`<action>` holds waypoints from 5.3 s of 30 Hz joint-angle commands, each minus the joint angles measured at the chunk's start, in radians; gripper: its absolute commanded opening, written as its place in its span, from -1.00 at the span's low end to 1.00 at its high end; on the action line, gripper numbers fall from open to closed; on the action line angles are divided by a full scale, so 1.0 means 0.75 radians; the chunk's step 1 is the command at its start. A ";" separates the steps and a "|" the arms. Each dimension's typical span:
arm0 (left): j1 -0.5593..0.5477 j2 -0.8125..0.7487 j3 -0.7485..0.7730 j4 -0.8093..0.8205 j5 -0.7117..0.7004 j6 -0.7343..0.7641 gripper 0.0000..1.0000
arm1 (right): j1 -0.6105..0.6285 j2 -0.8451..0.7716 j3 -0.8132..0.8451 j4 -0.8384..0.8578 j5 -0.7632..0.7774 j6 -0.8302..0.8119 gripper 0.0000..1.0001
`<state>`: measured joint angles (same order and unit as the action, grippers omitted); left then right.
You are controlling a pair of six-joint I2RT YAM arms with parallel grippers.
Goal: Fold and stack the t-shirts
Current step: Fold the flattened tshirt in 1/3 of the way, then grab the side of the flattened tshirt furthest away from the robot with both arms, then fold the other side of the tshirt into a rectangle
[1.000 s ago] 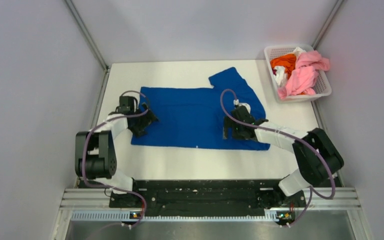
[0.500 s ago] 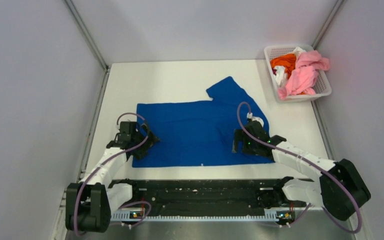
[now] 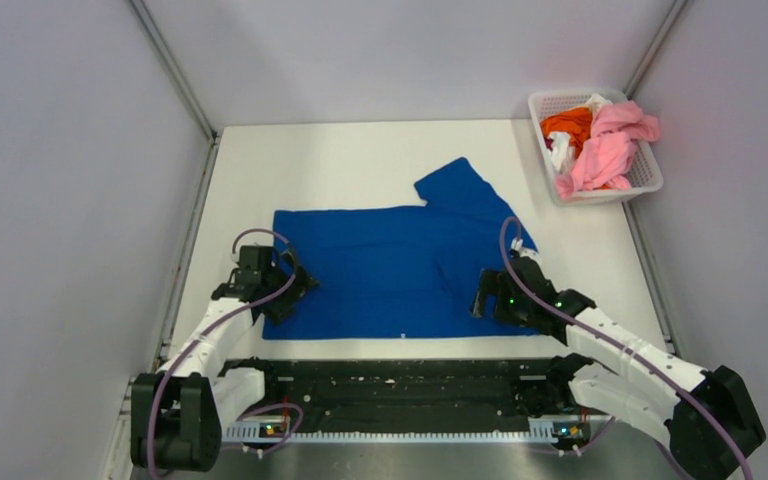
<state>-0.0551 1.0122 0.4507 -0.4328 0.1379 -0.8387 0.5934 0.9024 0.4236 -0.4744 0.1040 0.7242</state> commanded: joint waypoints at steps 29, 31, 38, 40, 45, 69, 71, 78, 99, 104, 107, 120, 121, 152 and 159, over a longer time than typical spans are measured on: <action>0.259 1.193 1.408 -0.340 -0.232 0.205 0.55 | -0.243 1.340 1.528 0.232 0.235 -0.619 0.97; 0.259 1.279 1.496 -0.362 -0.248 0.215 0.48 | -0.254 1.458 1.662 0.213 0.217 -0.662 0.97; 0.261 1.495 1.662 -0.386 -0.220 0.226 0.18 | -0.310 1.815 2.085 0.162 0.052 -0.675 0.95; 0.260 1.531 1.681 -0.390 -0.209 0.228 0.09 | -0.313 1.888 2.189 0.157 0.025 -0.686 0.95; 0.260 1.555 1.669 -0.408 -0.192 0.230 -0.13 | -0.312 2.045 2.386 0.133 0.023 -0.706 0.95; 0.251 1.452 1.587 -0.266 -0.093 0.394 -1.00 | -0.314 2.179 2.309 0.007 0.182 -0.679 0.51; 0.251 1.473 1.614 -0.274 -0.104 0.395 -1.00 | -0.314 2.139 2.245 0.009 0.242 -0.666 0.44; 0.251 1.526 1.698 -0.284 -0.122 0.424 -1.00 | -0.313 2.060 2.136 0.067 0.304 -0.646 0.04; 0.220 1.231 1.416 -0.114 -0.005 0.489 -1.00 | -0.297 1.449 1.586 0.444 0.139 -0.678 -1.00; 0.211 1.069 1.224 -0.040 0.000 0.487 -1.00 | -0.247 1.201 1.318 0.463 0.148 -0.670 -1.00; 0.210 0.975 1.124 -0.018 -0.006 0.482 -1.00 | -0.197 1.067 1.186 0.453 0.184 -0.664 -1.00; 0.209 0.594 0.760 0.062 -0.076 0.437 -1.00 | -0.065 0.496 0.774 0.230 0.377 -0.555 -1.00; 0.209 0.569 0.736 0.067 -0.083 0.433 -1.00 | -0.059 0.463 0.758 0.204 0.381 -0.548 -1.00; 0.305 0.226 0.414 0.150 -0.361 0.193 -1.00 | 0.193 0.129 0.414 -0.142 0.429 -0.292 -1.00; 0.306 0.315 0.431 0.180 -0.255 0.226 -1.00 | 0.230 0.132 0.348 -0.090 0.314 -0.271 -0.94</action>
<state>0.1688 1.2083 0.7593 -0.3252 -0.0986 -0.6819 0.7441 1.0031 0.7139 -0.5690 0.4026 0.5018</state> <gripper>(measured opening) 0.009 0.014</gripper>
